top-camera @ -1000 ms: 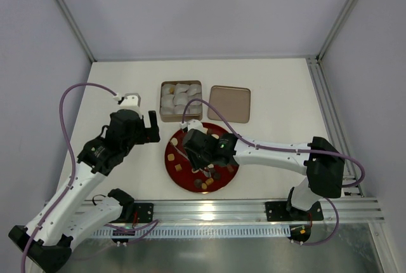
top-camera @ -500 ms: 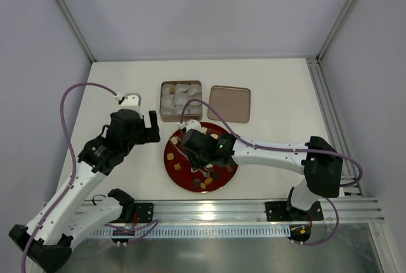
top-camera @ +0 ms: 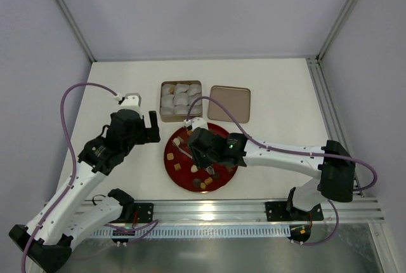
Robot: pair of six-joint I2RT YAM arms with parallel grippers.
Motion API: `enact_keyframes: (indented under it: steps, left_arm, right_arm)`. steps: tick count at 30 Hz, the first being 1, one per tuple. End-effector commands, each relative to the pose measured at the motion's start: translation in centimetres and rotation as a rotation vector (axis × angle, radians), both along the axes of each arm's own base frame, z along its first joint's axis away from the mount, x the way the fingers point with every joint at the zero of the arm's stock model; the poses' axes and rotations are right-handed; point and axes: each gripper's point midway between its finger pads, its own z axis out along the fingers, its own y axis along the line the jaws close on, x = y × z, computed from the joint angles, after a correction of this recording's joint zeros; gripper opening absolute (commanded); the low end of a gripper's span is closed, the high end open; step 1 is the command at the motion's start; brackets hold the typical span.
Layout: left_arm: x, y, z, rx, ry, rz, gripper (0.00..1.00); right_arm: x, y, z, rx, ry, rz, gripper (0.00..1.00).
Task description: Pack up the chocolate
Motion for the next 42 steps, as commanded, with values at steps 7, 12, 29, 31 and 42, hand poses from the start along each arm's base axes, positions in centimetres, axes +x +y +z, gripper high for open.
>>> enact_keyframes:
  steps: [7, 12, 29, 31, 42]
  left_arm:
    - [0.6, -0.3, 0.7, -0.02, -0.037, 0.007, 1.0]
    - [0.6, -0.3, 0.7, -0.022, -0.035, 0.006, 1.0]
    - [0.6, -0.1, 0.9, -0.018, -0.044, 0.01, 0.99]
    - [0.7, -0.2, 0.8, -0.017, -0.042, 0.008, 1.0]
    - [0.6, -0.3, 0.8, -0.021, -0.039, 0.003, 1.0]
  right_arm:
    - [-0.6, -1.4, 2.9, 0.056, -0.025, -0.014, 0.29]
    - [-0.4, -1.7, 4.3, 0.072, -0.038, -0.018, 0.29]
    - [12.0, -1.2, 10.4, 0.158, -0.154, -0.109, 0.29]
    - [15.1, -1.1, 10.3, 0.151, -0.167, -0.137, 0.29]
    - [22.5, 1.8, 8.3, 0.134, -0.158, -0.18, 0.29]
